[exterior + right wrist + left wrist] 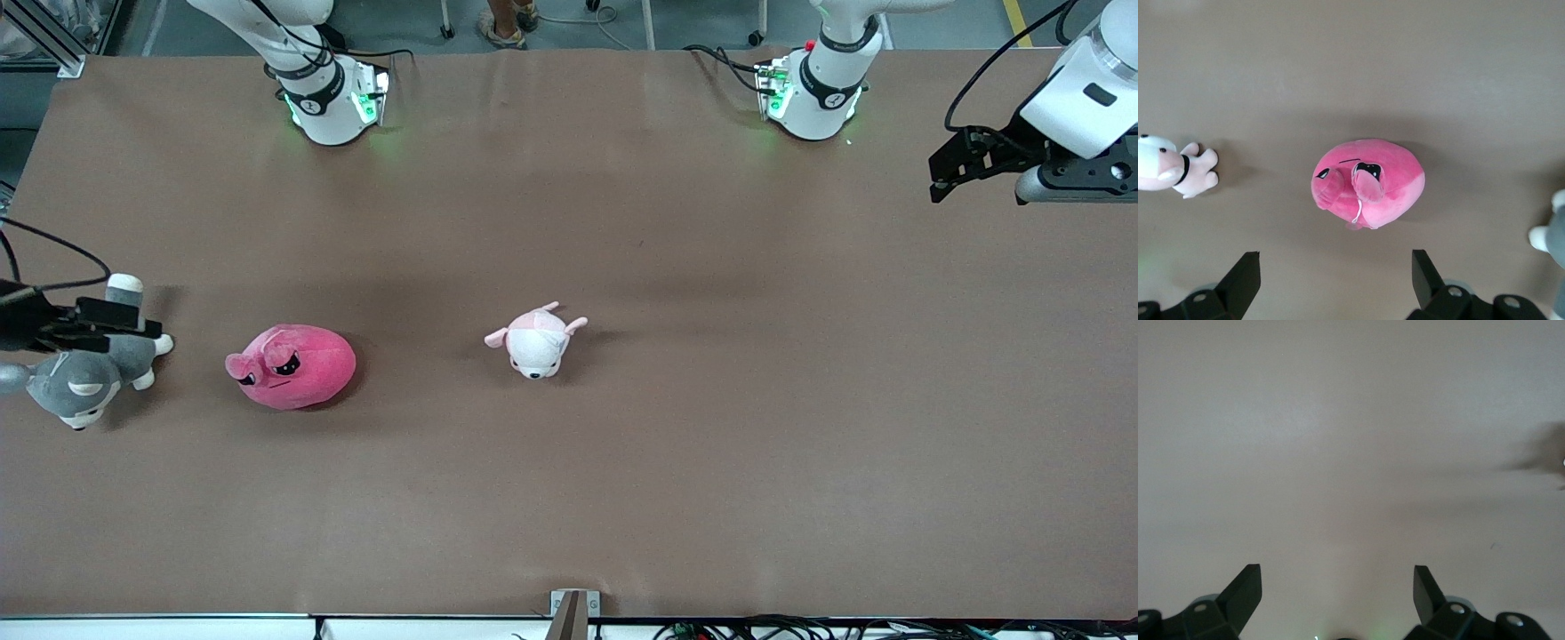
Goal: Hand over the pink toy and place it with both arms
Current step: 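Open the right gripper and raise it away from the pink toy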
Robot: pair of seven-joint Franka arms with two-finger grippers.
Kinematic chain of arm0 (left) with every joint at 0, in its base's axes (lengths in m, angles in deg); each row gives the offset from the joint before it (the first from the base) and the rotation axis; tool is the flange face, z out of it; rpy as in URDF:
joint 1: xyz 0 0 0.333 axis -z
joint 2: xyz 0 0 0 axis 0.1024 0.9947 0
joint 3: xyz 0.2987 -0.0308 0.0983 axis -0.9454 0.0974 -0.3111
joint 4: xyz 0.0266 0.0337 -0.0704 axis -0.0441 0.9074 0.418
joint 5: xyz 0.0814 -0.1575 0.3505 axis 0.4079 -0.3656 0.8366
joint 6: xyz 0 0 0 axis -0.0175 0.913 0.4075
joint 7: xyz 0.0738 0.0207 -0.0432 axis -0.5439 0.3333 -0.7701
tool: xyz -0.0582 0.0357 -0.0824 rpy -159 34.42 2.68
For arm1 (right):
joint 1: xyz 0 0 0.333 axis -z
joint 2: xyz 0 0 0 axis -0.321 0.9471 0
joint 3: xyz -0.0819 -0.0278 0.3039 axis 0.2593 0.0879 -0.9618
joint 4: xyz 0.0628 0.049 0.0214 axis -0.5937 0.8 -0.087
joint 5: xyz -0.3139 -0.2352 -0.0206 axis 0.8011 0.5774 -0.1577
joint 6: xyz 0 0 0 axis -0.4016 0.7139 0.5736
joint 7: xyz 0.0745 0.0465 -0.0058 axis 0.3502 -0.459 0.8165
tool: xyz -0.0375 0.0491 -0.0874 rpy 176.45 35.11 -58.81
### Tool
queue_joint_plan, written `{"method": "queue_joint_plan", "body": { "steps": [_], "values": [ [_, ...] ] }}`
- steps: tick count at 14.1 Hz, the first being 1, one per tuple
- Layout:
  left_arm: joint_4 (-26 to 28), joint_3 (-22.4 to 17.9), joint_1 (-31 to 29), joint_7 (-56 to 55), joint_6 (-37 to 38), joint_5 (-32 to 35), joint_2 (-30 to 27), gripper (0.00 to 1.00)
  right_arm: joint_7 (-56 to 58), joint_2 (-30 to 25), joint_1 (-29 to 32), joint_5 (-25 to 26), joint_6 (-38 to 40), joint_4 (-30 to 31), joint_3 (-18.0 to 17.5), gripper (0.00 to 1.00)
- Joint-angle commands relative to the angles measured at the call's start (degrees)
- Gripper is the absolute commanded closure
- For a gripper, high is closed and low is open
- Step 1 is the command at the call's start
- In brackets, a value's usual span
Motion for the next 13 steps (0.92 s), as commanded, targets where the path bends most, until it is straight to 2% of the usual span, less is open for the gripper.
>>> {"method": "queue_joint_plan", "body": {
  "steps": [1, 6, 13],
  "values": [
    [0.22, 0.14, -0.43, 0.76, -0.46, -0.79, -0.34, 0.0, -8.14, -5.24, -2.64, 5.23, 0.12, 1.34, -0.25, 0.0],
    [0.31, 0.14, -0.52, 0.67, -0.46, -0.79, -0.34, 0.0, -12.65, -10.17, -4.94, 12.01, 1.09, 1.34, -0.25, 0.0],
    [0.48, 0.14, -0.43, 0.76, -0.11, -0.79, -0.6, 0.0, -12.65, -10.09, -5.02, 15.79, 0.48, -1.03, -0.43, 0.0]
  ]
}}
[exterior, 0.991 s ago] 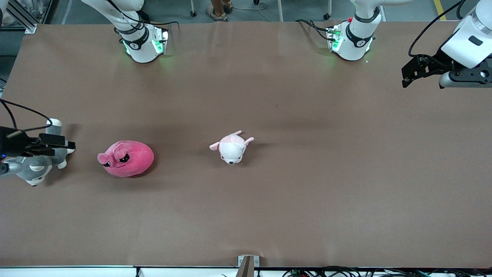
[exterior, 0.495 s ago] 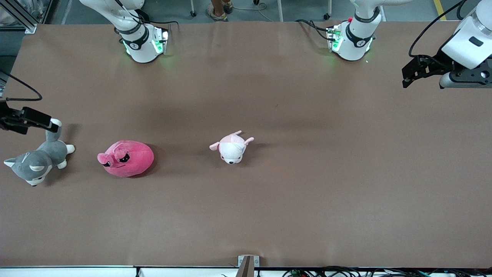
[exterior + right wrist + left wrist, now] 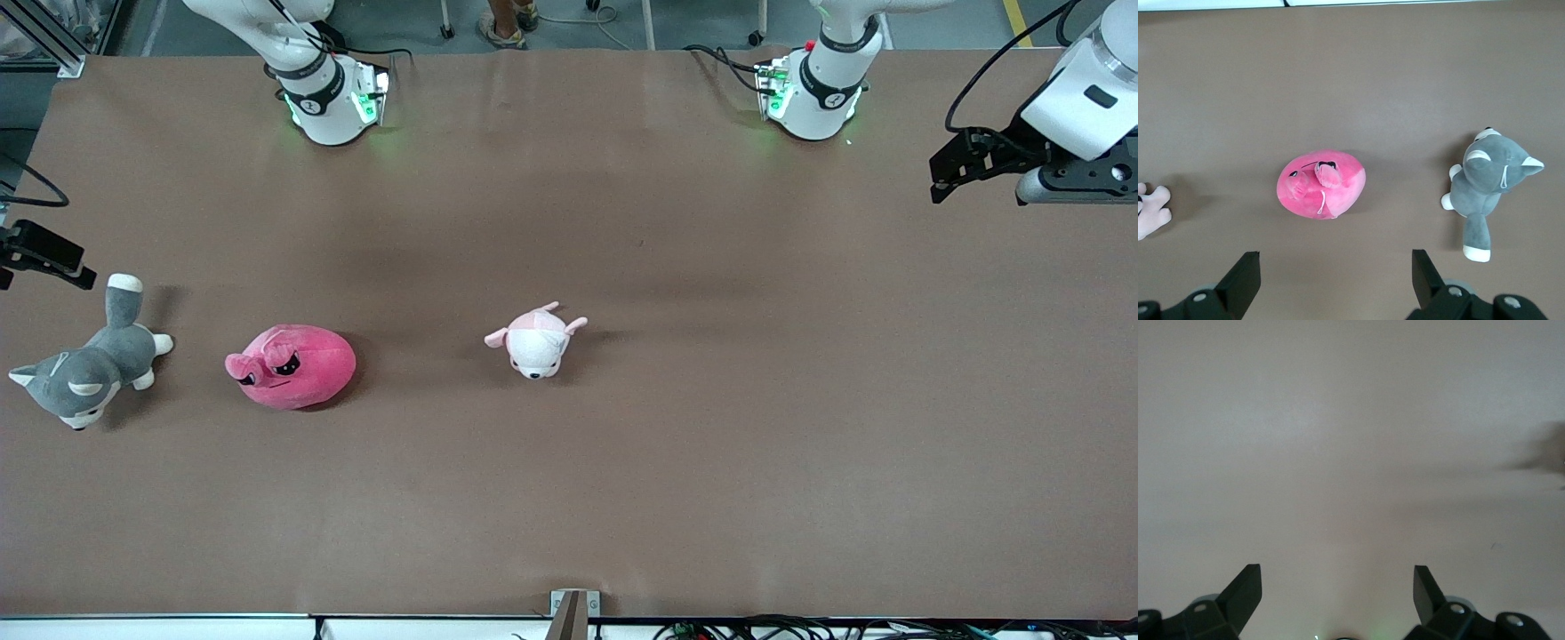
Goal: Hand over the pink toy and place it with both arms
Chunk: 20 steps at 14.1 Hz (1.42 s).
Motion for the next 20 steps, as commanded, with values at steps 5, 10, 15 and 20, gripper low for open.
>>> {"method": "queue_joint_plan", "body": {
  "steps": [5, 10, 15, 20],
  "values": [
    [0.18, 0.15, -0.2, 0.58, -0.03, -0.79, -0.7, 0.0, -1.14, -0.6, 0.16, 1.82, -0.84, 0.11, -0.03, 0.0],
    [-0.34, -0.2, -0.38, 0.93, -0.03, -0.62, -0.26, 0.0, -1.14, -3.93, 0.16, 1.47, -4.61, 4.13, 0.05, 0.0],
    [-1.13, -0.29, -0.2, 0.49, -0.03, -0.44, 0.17, 0.0, -1.05, -8.6, 0.42, 1.29, -5.67, 10.47, 0.14, 0.0],
    [-1.83, -0.29, -0.29, 0.32, 0.32, -0.18, 0.44, 0.0, -1.14, -15.62, 0.42, 1.21, -9.0, 20.84, 0.05, 0.0]
  ]
}}
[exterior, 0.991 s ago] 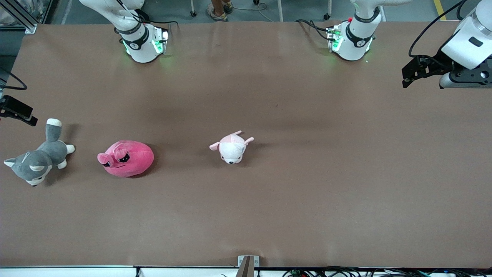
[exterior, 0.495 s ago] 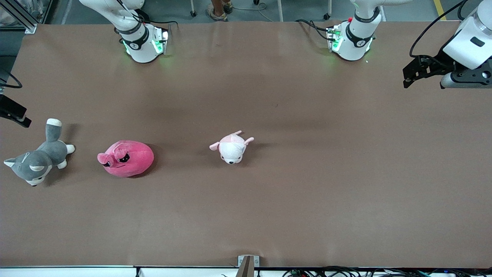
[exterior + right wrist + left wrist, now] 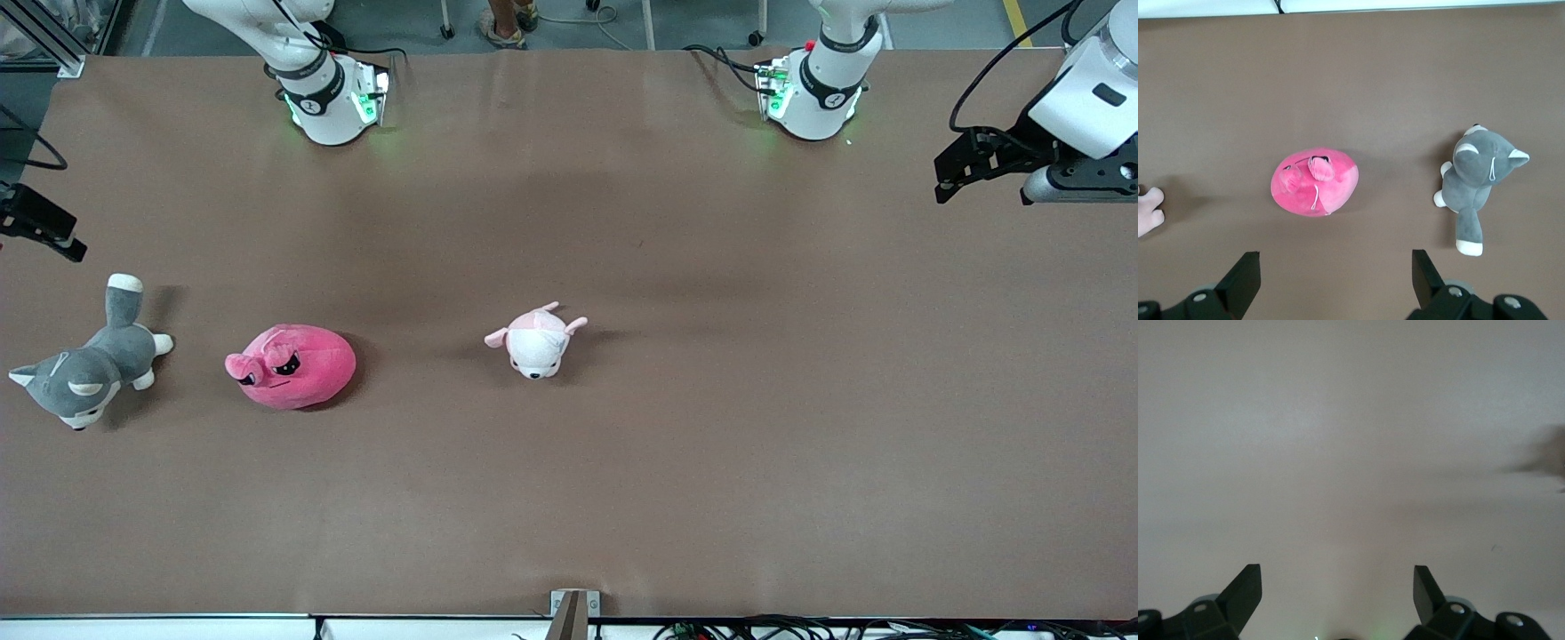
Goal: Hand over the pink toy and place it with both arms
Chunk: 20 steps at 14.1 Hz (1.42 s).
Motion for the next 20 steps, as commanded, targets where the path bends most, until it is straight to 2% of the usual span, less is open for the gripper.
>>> {"method": "queue_joint_plan", "body": {
  "steps": [1, 4, 20],
  "values": [
    [-1.65, -0.01, -0.18, -0.29, 0.76, -0.18, 0.44, 0.0, -1.0, -5.8, 0.4, 0.59, -3.98, 8.73, -0.43, 0.0],
    [-1.66, 0.08, -0.09, -0.39, 0.85, -0.44, 0.44, 0.0, -1.0, -8.36, 0.32, 0.59, -6.01, 12.61, -0.43, 0.0],
    [-1.57, 0.08, -0.27, -0.74, 1.03, -0.53, 0.44, 0.0, -0.39, -7.83, 0.14, 0.95, -1.62, 9.45, -0.7, 0.0]
  ]
}}
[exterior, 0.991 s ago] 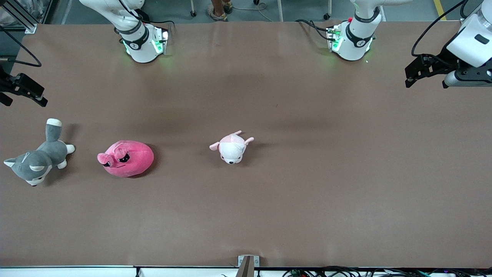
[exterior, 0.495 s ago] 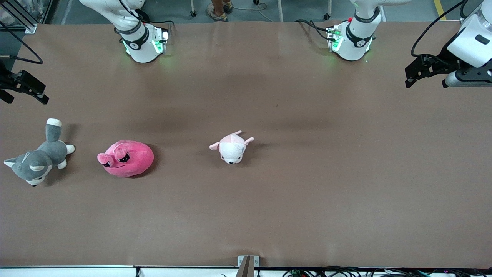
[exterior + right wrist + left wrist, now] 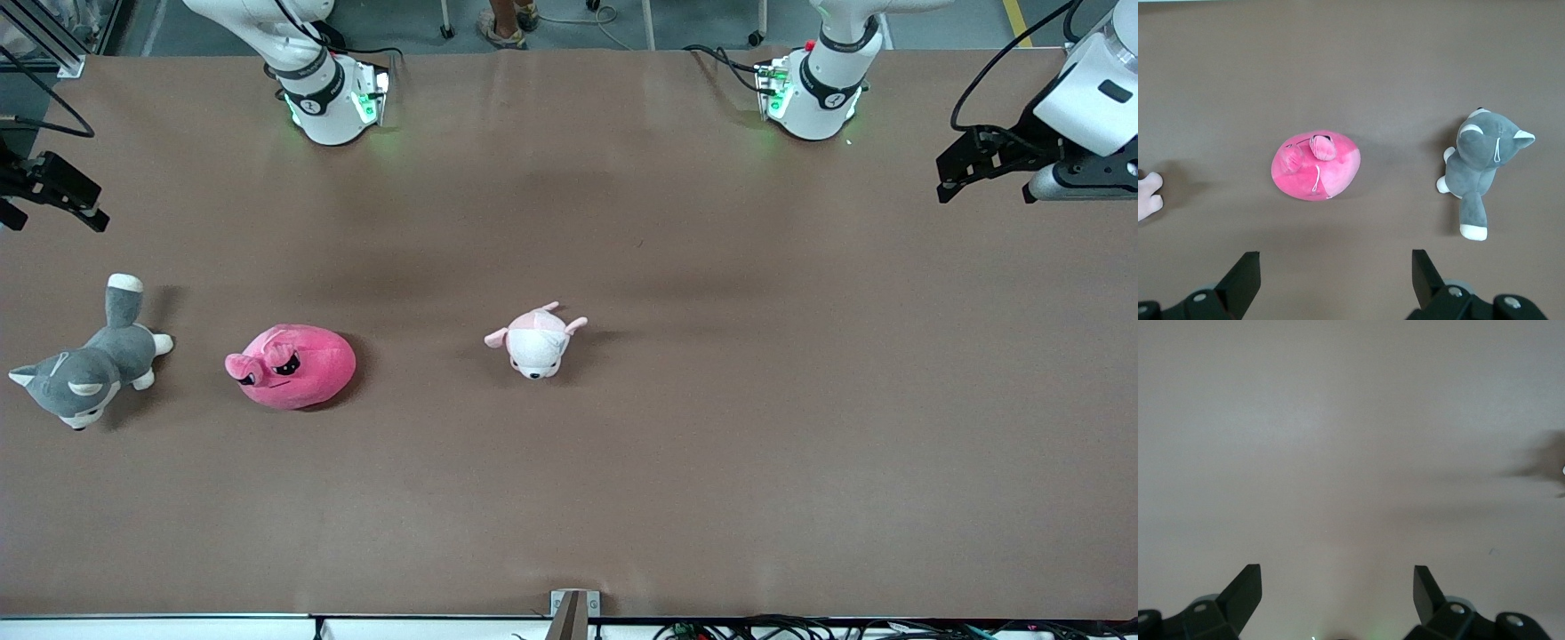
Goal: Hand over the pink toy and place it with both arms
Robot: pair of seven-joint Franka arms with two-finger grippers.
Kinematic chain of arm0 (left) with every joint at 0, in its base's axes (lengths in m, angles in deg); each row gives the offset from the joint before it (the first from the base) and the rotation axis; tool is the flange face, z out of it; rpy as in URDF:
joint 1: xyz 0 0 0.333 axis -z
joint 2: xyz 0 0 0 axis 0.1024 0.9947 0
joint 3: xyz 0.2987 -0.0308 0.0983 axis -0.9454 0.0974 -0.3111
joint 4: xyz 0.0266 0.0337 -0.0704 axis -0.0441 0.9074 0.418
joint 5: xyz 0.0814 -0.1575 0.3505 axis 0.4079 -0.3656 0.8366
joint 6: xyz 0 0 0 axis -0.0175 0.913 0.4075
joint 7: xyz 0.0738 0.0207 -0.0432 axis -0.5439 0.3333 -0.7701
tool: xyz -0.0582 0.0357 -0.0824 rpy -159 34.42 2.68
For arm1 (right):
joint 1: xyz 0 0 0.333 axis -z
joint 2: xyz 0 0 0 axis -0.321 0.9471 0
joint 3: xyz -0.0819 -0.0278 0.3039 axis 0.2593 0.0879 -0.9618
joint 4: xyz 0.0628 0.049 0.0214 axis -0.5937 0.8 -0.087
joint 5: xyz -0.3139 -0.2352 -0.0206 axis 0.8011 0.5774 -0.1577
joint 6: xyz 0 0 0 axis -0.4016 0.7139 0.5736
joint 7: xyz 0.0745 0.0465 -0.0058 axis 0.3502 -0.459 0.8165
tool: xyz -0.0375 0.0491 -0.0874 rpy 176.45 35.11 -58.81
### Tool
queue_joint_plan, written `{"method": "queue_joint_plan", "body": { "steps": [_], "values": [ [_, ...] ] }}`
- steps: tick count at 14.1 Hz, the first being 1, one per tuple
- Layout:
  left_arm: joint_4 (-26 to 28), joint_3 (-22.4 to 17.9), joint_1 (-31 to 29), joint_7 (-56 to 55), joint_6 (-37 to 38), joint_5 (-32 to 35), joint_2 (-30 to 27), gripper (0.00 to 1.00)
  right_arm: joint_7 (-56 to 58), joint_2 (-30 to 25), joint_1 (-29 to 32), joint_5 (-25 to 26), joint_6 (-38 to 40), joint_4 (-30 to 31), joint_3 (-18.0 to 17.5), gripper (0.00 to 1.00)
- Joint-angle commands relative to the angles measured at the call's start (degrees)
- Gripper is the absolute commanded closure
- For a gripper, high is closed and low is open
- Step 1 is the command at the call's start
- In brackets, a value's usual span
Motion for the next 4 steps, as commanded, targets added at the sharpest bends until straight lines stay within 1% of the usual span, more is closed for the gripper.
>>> {"method": "queue_joint_plan", "body": {
  "steps": [1, 4],
  "values": [
    [-1.15, 0.07, -0.26, 0.22, 0.9, -0.53, 0.44, 0.0, -0.3, -0.67, 0.14, 1.03, 0.75, 0.17, -0.37, 0.0],
    [-1.15, 0.07, -0.26, 0.39, 1.34, -0.62, 0.44, 0.0, -0.3, -0.58, 0.14, 1.03, 0.58, 0.17, -0.37, 0.0]
  ]
}}
